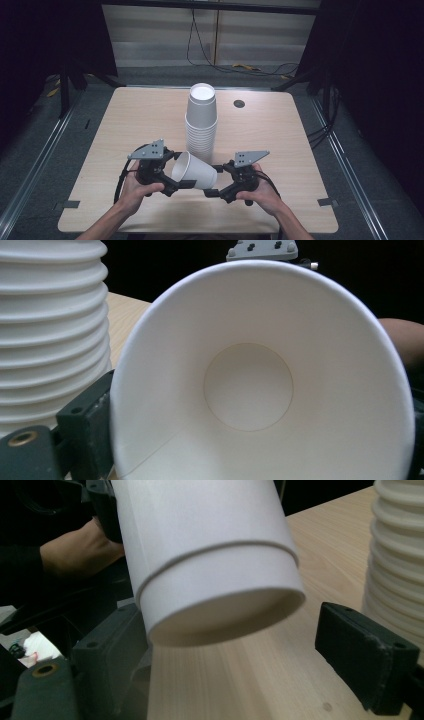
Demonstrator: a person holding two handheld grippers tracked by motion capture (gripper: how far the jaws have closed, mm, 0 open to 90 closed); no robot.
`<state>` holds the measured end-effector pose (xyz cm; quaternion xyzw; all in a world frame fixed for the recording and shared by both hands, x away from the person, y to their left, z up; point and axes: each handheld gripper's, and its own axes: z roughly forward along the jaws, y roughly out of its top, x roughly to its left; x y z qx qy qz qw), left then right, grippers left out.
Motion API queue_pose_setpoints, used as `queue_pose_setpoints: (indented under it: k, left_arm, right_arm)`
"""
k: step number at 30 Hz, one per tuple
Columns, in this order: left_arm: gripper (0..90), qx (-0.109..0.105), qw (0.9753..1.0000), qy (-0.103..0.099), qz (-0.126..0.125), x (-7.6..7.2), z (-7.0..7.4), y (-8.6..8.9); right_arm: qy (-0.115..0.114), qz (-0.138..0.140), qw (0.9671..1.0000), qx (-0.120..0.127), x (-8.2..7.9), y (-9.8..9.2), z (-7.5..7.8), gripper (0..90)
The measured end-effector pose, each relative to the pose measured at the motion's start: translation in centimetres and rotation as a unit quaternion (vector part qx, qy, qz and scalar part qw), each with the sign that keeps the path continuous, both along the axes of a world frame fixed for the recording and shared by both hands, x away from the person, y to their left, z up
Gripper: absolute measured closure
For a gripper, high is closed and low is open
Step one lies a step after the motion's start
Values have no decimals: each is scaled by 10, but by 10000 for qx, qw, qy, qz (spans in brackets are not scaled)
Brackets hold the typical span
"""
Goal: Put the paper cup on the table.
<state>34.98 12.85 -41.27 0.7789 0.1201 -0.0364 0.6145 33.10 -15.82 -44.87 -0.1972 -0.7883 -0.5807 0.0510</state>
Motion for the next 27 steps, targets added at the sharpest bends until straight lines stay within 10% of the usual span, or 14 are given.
queue_pose_setpoints:
  k: [18,27]
  left_arm:
    - [82,271,9996,57,64,4,5,4]
    - [82,573,9977,72,359,9,7,14]
  right_arm:
    - [31,-871,9958,-291,9,-28,-1,137]
    - [-78,-1626,9854,-506,8,-36,-2,139]
